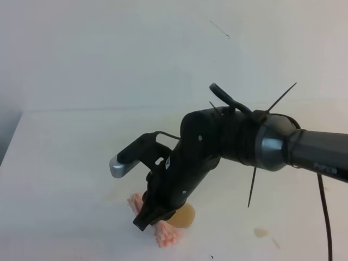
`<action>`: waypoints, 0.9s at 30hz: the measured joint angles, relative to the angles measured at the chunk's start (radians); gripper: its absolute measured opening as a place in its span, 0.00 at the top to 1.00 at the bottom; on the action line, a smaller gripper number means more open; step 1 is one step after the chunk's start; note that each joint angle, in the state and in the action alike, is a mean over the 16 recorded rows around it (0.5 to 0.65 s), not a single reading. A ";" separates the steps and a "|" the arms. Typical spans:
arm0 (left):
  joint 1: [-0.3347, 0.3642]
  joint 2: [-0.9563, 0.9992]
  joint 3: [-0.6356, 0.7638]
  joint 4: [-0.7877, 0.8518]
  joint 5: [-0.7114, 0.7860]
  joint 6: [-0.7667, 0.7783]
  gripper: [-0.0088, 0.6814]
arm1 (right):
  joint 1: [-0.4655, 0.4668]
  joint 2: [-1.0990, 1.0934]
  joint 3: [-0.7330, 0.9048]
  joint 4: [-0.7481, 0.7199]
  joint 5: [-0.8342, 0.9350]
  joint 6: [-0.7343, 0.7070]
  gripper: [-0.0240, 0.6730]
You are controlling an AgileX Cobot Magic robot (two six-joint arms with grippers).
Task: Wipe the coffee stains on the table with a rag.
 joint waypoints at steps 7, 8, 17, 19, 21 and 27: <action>0.000 0.000 0.000 0.000 0.000 0.000 0.99 | 0.002 0.055 -0.001 -0.095 0.006 0.067 0.92; 0.000 0.000 0.000 0.000 0.000 0.000 0.99 | 0.001 0.061 -0.001 -0.116 0.006 0.081 0.92; 0.000 0.000 0.000 0.000 0.000 0.000 0.99 | -0.001 0.084 -0.001 -0.307 0.009 0.197 0.92; 0.000 0.000 0.000 0.000 0.000 0.000 0.99 | -0.002 0.080 -0.001 -0.332 0.010 0.205 0.92; 0.000 0.000 0.000 0.000 0.000 0.000 0.99 | -0.002 0.075 -0.002 -0.345 0.012 0.203 0.92; 0.000 0.000 0.000 0.000 0.000 0.000 0.99 | -0.003 0.040 -0.025 -0.334 0.019 0.167 0.92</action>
